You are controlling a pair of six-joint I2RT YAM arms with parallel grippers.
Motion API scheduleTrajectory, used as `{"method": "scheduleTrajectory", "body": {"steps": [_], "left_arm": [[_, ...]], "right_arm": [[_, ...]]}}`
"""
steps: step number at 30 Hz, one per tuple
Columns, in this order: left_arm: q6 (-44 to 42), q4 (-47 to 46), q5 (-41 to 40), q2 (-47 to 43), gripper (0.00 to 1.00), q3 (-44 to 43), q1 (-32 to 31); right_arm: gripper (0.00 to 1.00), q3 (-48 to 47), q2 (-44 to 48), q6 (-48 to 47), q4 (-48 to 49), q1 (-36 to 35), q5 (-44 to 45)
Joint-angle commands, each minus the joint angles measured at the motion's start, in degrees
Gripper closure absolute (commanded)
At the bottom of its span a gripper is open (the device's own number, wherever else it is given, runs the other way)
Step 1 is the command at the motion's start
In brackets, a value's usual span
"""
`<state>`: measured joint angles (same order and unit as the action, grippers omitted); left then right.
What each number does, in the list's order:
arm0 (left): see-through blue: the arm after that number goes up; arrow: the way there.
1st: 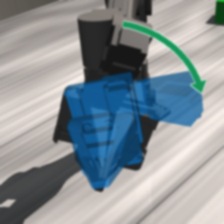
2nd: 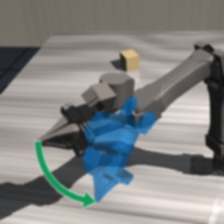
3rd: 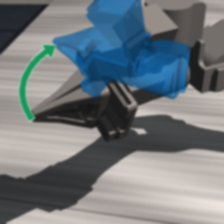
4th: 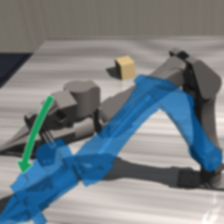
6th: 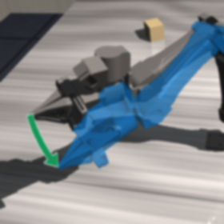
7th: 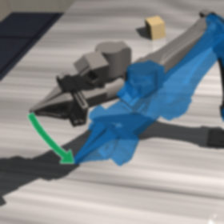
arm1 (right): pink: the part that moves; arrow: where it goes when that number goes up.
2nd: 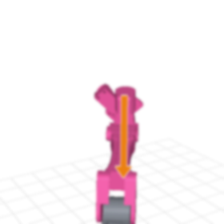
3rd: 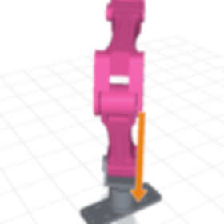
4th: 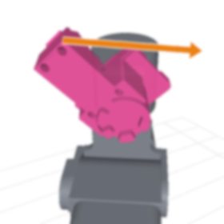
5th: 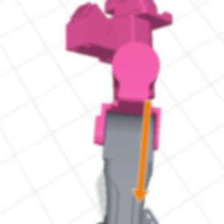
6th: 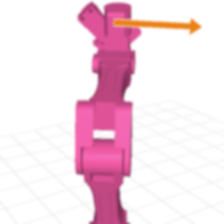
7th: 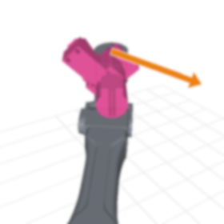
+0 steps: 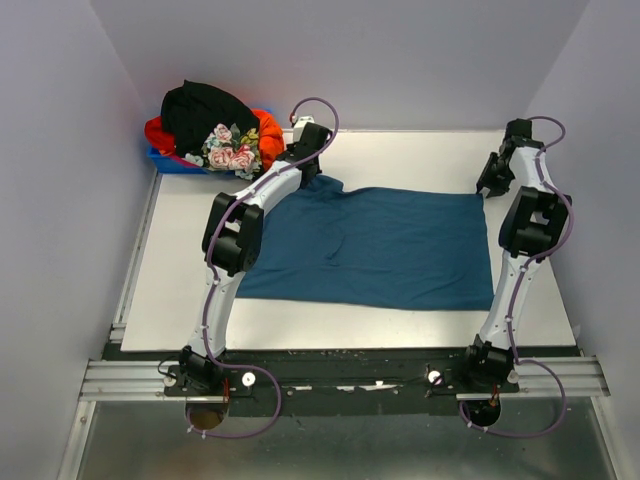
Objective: Fold and stack the t-shirts
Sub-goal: Grap the side of the flattened tshirt furthest away from the robot with both arms
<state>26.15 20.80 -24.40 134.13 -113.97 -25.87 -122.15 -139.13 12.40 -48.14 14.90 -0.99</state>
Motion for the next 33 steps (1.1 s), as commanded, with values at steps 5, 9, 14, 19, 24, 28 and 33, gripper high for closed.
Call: {"method": "scheduleTrajectory", "body": {"steps": [5, 9, 14, 19, 24, 28, 33], "left_arm": [[-0.05, -0.32, 0.94, -3.61, 1.0, 0.42, 0.2], [0.04, -0.49, 0.94, -3.52, 1.0, 0.33, 0.2], [0.13, -0.58, 1.02, -3.34, 1.0, 0.33, 0.2], [-0.14, -0.41, 0.76, -3.34, 1.0, 0.33, 0.2], [-0.14, -0.49, 0.67, -3.43, 1.0, 0.33, 0.2], [-0.05, -0.32, 0.67, -3.52, 1.0, 0.33, 0.2], [-0.22, -0.32, 0.5, -3.87, 1.0, 0.51, 0.2]], "right_arm": [[0.6, 2.17, 1.32, 1.31, -0.12, -0.66, 3.9], [0.62, 2.53, 1.32, 2.1, 0.07, -0.66, 4.34], [0.64, 3.05, 1.67, 1.4, 0.68, -0.66, 3.89], [0.68, 3.67, 2.11, 1.31, 0.85, -0.66, 4.6], [0.85, 8.94, 5.62, 1.75, 4.37, -0.66, 5.65], [0.94, 9.39, 7.12, 2.54, 5.07, -0.66, 3.2], [0.98, 8.07, 8.08, 2.89, 4.28, -0.66, 1.87]]}}
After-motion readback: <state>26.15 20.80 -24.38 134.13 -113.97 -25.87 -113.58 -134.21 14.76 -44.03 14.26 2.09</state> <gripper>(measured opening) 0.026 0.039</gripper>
